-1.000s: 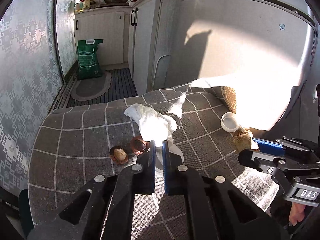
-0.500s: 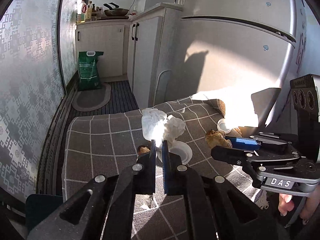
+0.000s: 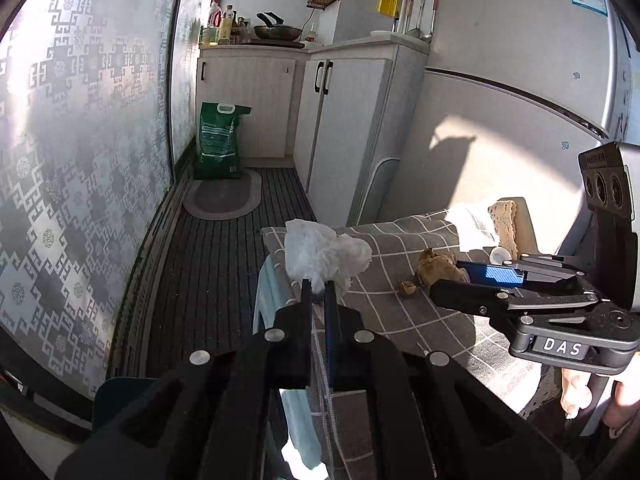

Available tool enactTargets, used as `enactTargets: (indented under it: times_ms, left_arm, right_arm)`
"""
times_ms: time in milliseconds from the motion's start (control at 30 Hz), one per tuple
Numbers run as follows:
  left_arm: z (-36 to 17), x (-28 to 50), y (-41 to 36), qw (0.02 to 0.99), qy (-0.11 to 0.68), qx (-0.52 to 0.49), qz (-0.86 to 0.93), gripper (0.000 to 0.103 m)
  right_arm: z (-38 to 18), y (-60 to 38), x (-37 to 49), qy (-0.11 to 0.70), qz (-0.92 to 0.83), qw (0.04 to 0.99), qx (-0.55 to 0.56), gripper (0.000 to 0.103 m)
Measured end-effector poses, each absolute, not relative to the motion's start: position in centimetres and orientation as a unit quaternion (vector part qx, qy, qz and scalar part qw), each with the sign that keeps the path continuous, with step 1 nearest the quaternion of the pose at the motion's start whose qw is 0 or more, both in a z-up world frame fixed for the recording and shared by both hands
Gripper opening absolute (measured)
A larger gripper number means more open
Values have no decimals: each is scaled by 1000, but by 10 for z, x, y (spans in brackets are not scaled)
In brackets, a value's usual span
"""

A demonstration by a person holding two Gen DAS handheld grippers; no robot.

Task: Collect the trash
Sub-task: 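Carry the ginger piece and white bag over the teal bin with both grippers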

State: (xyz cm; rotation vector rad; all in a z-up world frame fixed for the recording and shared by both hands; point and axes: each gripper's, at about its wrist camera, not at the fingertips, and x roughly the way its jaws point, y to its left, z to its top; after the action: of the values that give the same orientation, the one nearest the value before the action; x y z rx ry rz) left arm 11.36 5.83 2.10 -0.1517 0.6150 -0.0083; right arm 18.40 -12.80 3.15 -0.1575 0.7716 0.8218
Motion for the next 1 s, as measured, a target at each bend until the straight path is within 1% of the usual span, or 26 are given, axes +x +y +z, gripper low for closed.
enactTargets:
  times_ms: [400, 567, 733, 1000]
  left_arm:
    - [-2, 70, 143, 938, 327, -112, 35, 6]
    - [-19, 56, 162, 929, 348, -116, 48, 6]
    - [-43, 47, 182, 913, 379, -143, 48, 6]
    - [-84, 37, 195, 892, 425, -144, 55, 6]
  right_arm:
    - [35, -53, 159, 360, 427, 822, -113, 30]
    - [34, -24, 148, 362, 442, 811, -126, 30]
    - [32, -1, 137, 365, 458, 799, -136, 30]
    - [15, 34, 121, 388, 469, 777, -160, 30]
